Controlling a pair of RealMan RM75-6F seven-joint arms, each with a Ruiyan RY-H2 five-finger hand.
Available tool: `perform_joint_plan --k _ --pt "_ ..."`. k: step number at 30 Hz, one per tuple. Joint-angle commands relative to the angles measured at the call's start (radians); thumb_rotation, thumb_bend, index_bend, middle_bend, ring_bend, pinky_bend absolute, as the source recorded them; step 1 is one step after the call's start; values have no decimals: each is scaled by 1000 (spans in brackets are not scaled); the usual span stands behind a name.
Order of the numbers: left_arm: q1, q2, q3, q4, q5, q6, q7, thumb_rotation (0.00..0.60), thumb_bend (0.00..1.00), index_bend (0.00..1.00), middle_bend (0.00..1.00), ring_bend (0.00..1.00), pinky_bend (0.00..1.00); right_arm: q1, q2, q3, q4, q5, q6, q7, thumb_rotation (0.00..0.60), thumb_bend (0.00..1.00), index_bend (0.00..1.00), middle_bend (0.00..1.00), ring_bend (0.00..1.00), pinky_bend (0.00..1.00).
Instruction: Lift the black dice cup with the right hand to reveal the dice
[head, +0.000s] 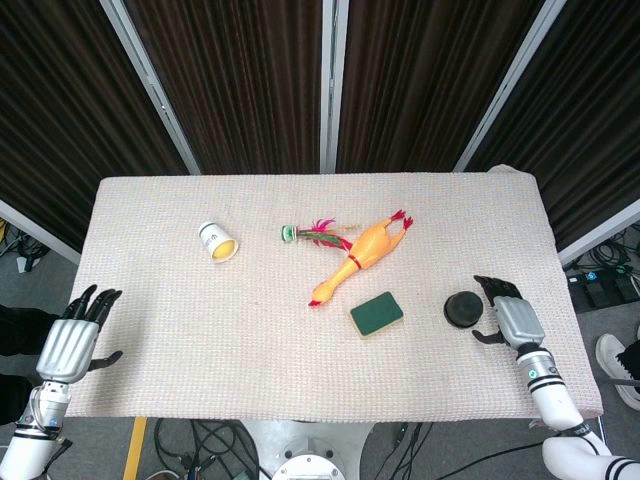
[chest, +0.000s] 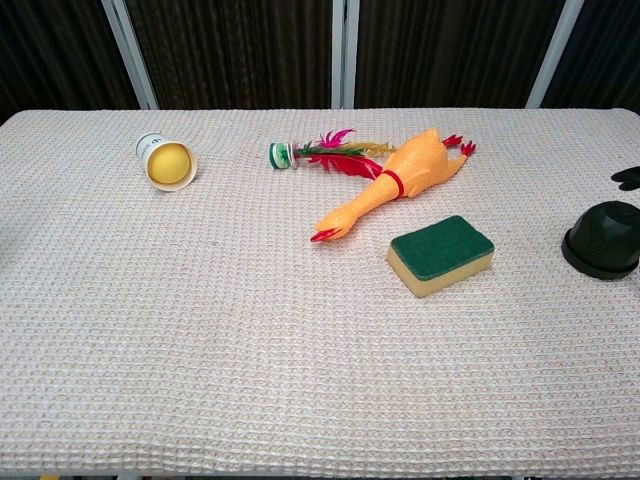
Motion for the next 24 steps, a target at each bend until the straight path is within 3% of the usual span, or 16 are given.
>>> perform_joint_plan --k 1,24 --pt "0 0 0 1 0 0 0 600 26 90 105 21 186 6 -7 8 9 12 -11 20 600 99 0 105 0 0" --pt "-1 -1 5 11 -3 -7 -6 600 26 90 105 21 186 33 -37 -7 42 21 -45 24 600 101 0 145 0 0"
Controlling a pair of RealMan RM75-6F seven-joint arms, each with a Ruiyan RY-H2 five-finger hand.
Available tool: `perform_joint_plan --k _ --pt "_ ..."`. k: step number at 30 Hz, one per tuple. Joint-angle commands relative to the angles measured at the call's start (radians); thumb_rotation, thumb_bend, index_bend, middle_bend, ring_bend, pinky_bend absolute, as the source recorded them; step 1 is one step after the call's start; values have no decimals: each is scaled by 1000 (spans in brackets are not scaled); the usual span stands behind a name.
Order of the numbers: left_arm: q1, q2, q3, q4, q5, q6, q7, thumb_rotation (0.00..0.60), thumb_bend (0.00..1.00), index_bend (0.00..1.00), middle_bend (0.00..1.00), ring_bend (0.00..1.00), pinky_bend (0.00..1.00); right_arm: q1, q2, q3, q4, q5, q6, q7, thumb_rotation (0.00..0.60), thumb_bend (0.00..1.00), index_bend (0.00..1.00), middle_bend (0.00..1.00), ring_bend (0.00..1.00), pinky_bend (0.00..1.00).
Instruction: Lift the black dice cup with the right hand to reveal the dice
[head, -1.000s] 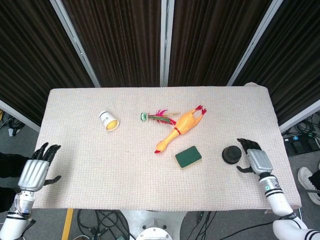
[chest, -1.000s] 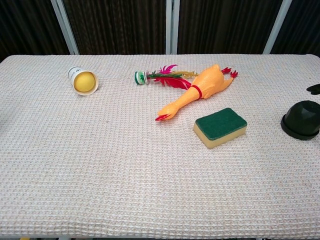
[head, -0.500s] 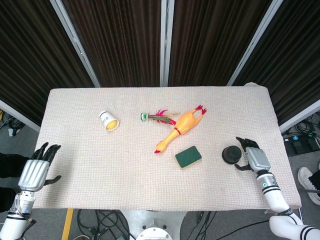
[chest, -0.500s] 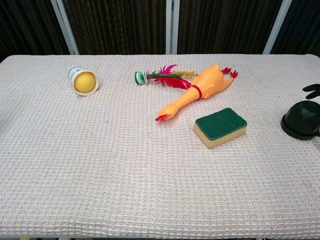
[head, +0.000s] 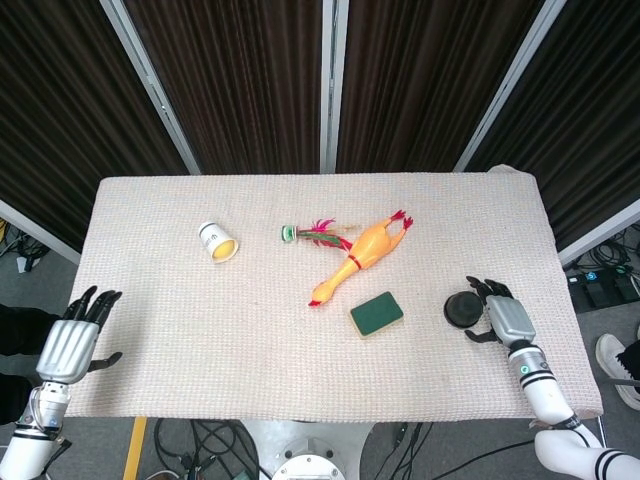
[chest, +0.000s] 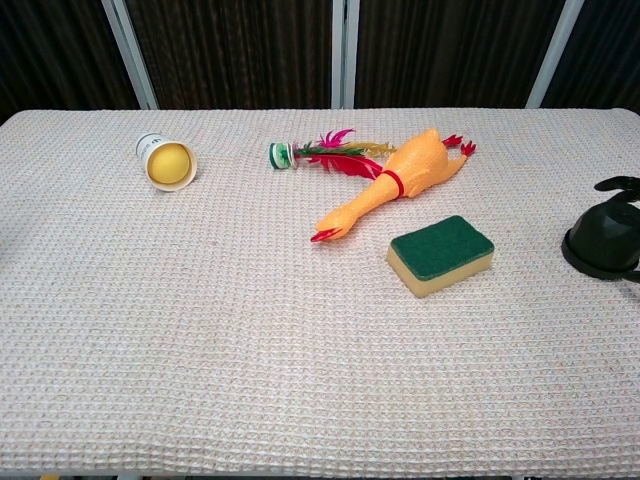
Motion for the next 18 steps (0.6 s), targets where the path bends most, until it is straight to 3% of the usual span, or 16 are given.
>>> perform_joint_plan --k 1,18 --pt "0 0 -1 1 -1 -1 -2 600 26 90 105 21 186 2 -3 1 4 4 0 -7 600 101 0 145 0 0" --pt "0 -5 0 11 -2 2 -6 600 27 90 105 21 186 16 -35 -2 31 14 -9 -25 600 106 0 171 0 0"
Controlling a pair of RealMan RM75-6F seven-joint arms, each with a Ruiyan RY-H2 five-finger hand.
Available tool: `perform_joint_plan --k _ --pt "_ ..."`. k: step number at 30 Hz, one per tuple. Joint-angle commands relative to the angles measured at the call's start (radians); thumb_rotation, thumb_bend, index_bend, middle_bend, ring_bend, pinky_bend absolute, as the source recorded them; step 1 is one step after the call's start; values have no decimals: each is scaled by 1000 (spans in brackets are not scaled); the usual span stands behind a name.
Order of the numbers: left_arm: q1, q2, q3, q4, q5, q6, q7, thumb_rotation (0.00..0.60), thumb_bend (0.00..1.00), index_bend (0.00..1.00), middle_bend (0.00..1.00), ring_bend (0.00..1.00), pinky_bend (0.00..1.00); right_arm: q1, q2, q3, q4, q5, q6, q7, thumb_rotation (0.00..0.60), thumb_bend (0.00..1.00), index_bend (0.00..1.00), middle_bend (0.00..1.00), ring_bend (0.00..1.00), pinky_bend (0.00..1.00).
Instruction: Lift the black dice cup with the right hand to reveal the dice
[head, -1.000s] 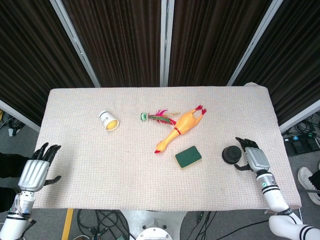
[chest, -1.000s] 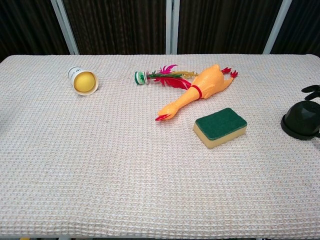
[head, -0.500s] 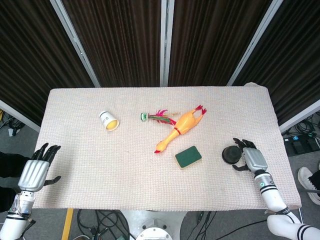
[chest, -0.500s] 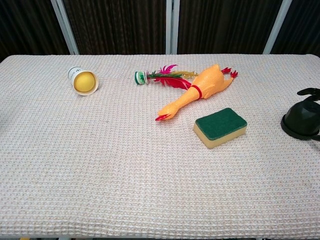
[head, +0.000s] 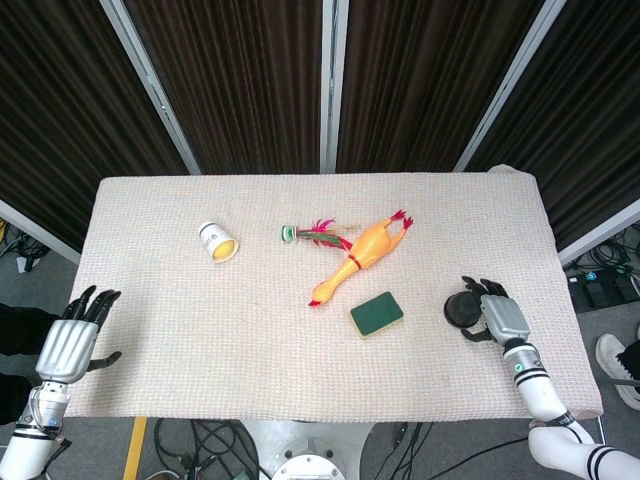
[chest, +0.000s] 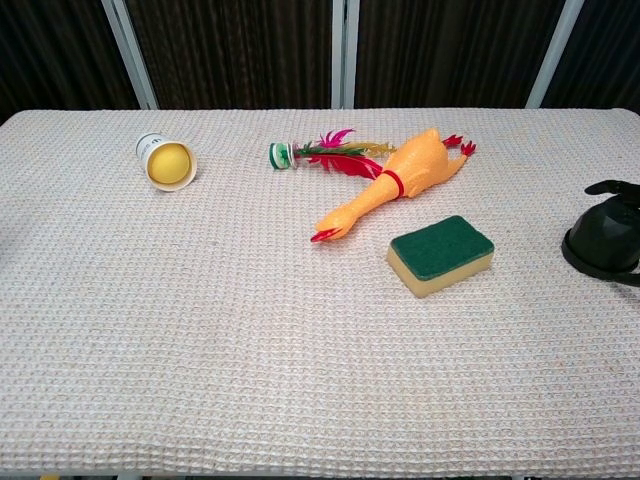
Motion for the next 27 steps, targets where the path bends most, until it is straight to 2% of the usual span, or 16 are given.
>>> perform_joint_plan --k 1,9,16,27 --pt "1 0 1 1 0 0 -1 600 27 90 105 21 186 1 -4 -1 5 0 -1 1 600 107 0 173 0 0" --pt "0 -1 0 6 -4 -4 -4 600 27 90 105 21 186 7 -14 -1 14 7 -10 -5 600 125 0 183 0 0" --pt "0 -2 0 9 -5 -5 -5 600 26 90 105 21 186 4 -18 1 12 0 14 -14 600 163 0 258 0 0" --pt "1 -2 2 11 -6 -6 -10 600 27 90 105 21 186 -1 -21 7 9 6 35 -23 600 202 0 314 0 0"
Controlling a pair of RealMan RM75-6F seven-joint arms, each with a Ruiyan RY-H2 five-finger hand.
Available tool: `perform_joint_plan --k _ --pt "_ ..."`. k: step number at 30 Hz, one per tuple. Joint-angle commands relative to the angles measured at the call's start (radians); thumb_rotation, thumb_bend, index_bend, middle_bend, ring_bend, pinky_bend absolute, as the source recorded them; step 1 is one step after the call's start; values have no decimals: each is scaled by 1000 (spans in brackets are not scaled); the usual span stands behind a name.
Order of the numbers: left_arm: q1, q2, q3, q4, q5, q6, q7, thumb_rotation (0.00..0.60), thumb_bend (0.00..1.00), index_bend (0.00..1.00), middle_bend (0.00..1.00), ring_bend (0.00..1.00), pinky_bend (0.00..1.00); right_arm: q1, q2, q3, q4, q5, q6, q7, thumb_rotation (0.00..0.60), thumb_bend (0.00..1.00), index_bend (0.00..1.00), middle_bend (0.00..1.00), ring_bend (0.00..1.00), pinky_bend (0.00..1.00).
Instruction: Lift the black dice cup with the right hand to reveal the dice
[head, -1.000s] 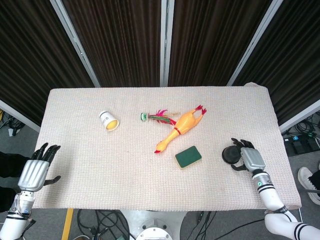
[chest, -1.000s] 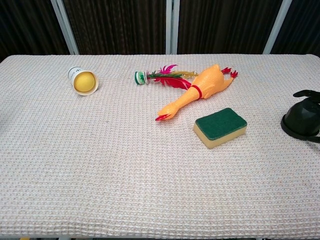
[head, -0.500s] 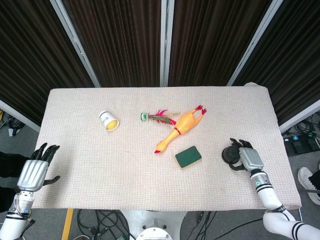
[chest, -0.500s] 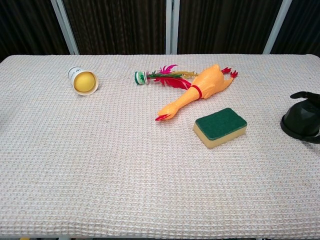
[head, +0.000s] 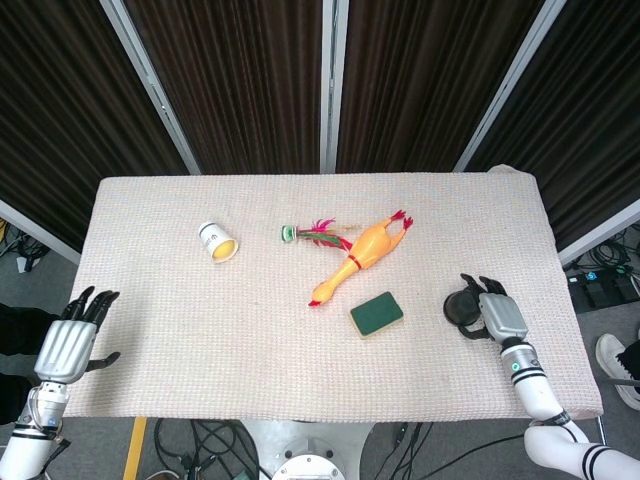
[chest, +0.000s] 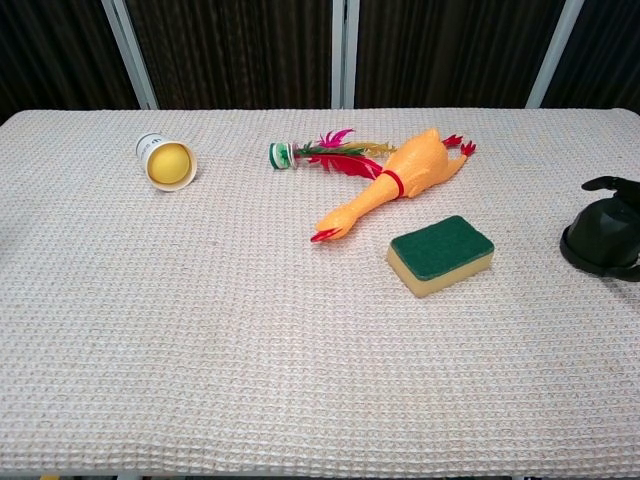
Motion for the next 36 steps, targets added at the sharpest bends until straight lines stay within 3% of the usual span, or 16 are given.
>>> perform_joint_plan --k 1,11,15,21,26,29,32,36 --pt "0 1 1 0 1 0 0 600 26 90 105 21 186 -3 -1 2 0 -3 10 1 600 204 0 317 0 0" --pt "-1 -2 3 1 1 -5 -2 600 27 91 105 21 187 -6 9 5 -8 -39 47 33 600 204 0 346 0 0" --pt "-4 1 2 -5 4 -6 -1 600 27 90 105 21 192 11 53 19 -61 -85 76 48 600 204 0 374 4 0" --pt "-7 4 2 -12 5 -9 1 600 26 91 105 21 199 32 185 72 -274 -154 164 42 600 205 0 395 36 0" --pt "-11 7 -1 -21 6 -8 8 600 26 90 105 21 205 16 318 128 -505 -253 313 40 600 204 22 402 61 13" --pt "-10 11 -1 -28 7 -6 11 600 26 91 105 21 205 -6 340 143 -563 -297 404 8 600 205 56 416 79 36" --pt "-10 13 0 -31 6 -7 11 600 27 91 105 21 206 -2 297 114 -505 -249 363 -52 600 204 80 425 88 49" --pt "-10 14 3 -33 11 -6 4 600 27 91 105 21 207 62 146 49 -251 -46 84 -103 600 216 87 417 91 57"
